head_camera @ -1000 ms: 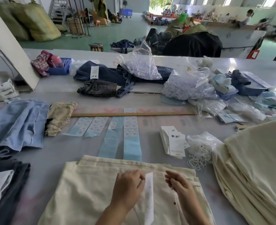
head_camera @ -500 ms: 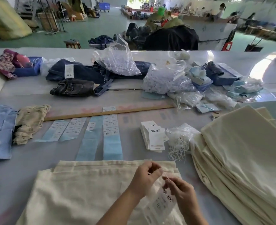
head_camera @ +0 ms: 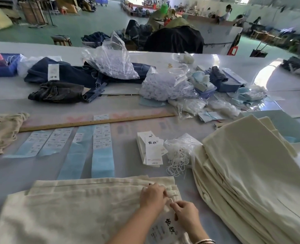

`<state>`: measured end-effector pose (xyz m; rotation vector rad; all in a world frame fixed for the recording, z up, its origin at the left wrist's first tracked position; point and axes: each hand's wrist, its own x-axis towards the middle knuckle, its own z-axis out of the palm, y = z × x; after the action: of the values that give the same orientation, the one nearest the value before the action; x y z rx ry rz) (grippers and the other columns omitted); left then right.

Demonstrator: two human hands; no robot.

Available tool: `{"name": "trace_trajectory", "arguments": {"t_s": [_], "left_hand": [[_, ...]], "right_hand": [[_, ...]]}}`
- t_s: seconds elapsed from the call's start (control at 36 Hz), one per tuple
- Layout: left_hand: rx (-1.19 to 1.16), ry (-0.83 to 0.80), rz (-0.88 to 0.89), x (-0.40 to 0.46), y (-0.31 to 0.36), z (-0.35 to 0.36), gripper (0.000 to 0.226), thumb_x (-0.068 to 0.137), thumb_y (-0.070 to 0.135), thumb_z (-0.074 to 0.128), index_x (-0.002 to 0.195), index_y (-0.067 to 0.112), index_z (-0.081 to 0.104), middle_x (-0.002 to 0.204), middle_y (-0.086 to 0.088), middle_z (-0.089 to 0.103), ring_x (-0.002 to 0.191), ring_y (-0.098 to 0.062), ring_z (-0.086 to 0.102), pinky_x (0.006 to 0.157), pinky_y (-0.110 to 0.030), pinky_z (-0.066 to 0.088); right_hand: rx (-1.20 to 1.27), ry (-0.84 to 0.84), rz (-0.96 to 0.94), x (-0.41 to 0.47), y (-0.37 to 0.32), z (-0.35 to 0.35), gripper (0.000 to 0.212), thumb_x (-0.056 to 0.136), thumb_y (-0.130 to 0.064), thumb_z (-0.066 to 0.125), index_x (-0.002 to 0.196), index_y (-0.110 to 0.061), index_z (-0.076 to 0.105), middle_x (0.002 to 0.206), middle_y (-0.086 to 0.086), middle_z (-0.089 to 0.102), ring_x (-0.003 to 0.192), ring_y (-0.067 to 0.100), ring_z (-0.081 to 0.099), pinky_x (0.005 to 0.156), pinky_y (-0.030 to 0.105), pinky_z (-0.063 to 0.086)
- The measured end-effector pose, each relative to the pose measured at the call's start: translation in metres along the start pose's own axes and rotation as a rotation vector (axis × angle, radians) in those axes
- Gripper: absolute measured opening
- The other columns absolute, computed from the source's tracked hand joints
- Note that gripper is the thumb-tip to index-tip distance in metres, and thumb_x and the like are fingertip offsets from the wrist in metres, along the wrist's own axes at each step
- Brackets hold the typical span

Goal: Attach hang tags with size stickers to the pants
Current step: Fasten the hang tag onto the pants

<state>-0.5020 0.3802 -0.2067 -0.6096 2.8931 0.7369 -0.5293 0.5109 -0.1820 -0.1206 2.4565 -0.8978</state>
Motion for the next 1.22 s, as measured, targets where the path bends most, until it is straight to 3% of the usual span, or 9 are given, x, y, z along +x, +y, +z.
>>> {"name": "trace_trajectory", "arguments": {"t_s": [0.11,0.28,0.5,0.64,0.75,0.83,0.97,1.14,1.22], "left_hand": [[-0.036,-0.013,-0.045,0.007,0.003,0.002,0.022,0.089,0.034,0.056,0.106,0.024,0.065,0.115,0.003,0.062,0.107,-0.019,0.059,0.093,-0.032,0.041],[-0.424,-0.084,-0.181,0.007,-0.002,-0.010,0.004,0.081,0.034,0.060,0.081,0.031,0.062,0.091,0.009,0.067,0.085,-0.010,0.061,0.077,-0.024,0.048],[-0.559,-0.136,-0.072,0.006,-0.013,-0.016,0.007,0.081,0.027,0.067,0.078,0.031,0.062,0.079,0.015,0.060,0.081,-0.004,0.057,0.070,-0.013,0.042],[-0.571,-0.132,0.024,0.000,-0.021,-0.017,0.017,0.089,0.025,0.060,0.095,0.014,0.071,0.098,0.005,0.067,0.093,-0.007,0.059,0.083,-0.018,0.044],[-0.660,-0.204,-0.053,-0.002,-0.021,-0.016,0.036,0.094,0.026,0.053,0.059,0.018,0.056,0.062,0.010,0.050,0.065,-0.006,0.046,0.067,-0.026,0.037],[-0.721,-0.166,-0.183,0.001,-0.018,-0.016,0.039,0.093,0.035,0.055,0.057,0.020,0.051,0.062,0.004,0.053,0.061,-0.009,0.046,0.062,-0.025,0.036],[-0.957,-0.056,-0.320,-0.001,-0.012,-0.011,0.016,0.083,0.037,0.070,0.086,0.024,0.062,0.091,0.001,0.069,0.086,-0.015,0.066,0.075,-0.025,0.053],[-1.079,0.000,-0.309,0.000,-0.010,-0.009,0.008,0.084,0.023,0.072,0.079,0.026,0.067,0.076,0.007,0.063,0.071,-0.006,0.059,0.070,-0.017,0.050],[-1.134,0.051,-0.345,0.002,-0.011,-0.012,0.007,0.085,0.023,0.071,0.079,0.023,0.067,0.076,0.006,0.066,0.073,-0.010,0.059,0.071,-0.020,0.050]], "right_hand": [[-0.053,-0.014,0.072,0.007,0.004,0.003,0.032,0.084,-0.034,0.059,0.063,-0.014,0.071,0.048,-0.003,0.063,0.050,0.002,0.056,0.051,0.014,0.041],[-0.124,-0.076,0.114,0.020,-0.004,0.002,0.027,0.076,-0.036,0.063,0.069,-0.013,0.074,0.050,-0.003,0.060,0.053,0.010,0.057,0.056,0.022,0.047],[-0.188,-0.060,0.042,0.041,-0.023,-0.003,0.039,0.079,-0.033,0.061,0.046,-0.014,0.050,0.044,-0.005,0.044,0.047,0.008,0.042,0.042,0.018,0.030],[0.254,-0.087,0.016,0.033,-0.014,0.009,0.034,0.082,-0.007,0.057,0.050,-0.016,0.055,0.049,0.000,0.042,0.053,0.013,0.037,0.049,0.023,0.028],[0.567,-0.126,0.089,0.023,-0.005,0.017,0.026,0.084,0.003,0.051,0.068,-0.012,0.065,0.067,0.010,0.045,0.063,0.019,0.039,0.054,0.029,0.028],[0.679,-0.137,0.103,0.019,-0.007,0.021,0.034,0.085,0.005,0.050,0.060,-0.012,0.066,0.060,0.008,0.048,0.051,0.012,0.041,0.046,0.022,0.032],[0.704,-0.153,0.087,0.016,-0.017,0.019,0.036,0.085,0.007,0.050,0.060,-0.008,0.069,0.059,0.009,0.055,0.050,0.013,0.046,0.047,0.021,0.037],[0.570,-0.204,0.063,0.012,-0.024,0.006,0.041,0.084,0.010,0.044,0.054,-0.010,0.063,0.053,0.010,0.052,0.040,0.010,0.039,0.041,0.018,0.029],[0.589,-0.209,0.111,0.012,-0.022,-0.010,0.032,0.085,0.010,0.042,0.073,-0.004,0.068,0.069,0.019,0.066,0.048,0.018,0.048,0.050,0.025,0.035]]}}
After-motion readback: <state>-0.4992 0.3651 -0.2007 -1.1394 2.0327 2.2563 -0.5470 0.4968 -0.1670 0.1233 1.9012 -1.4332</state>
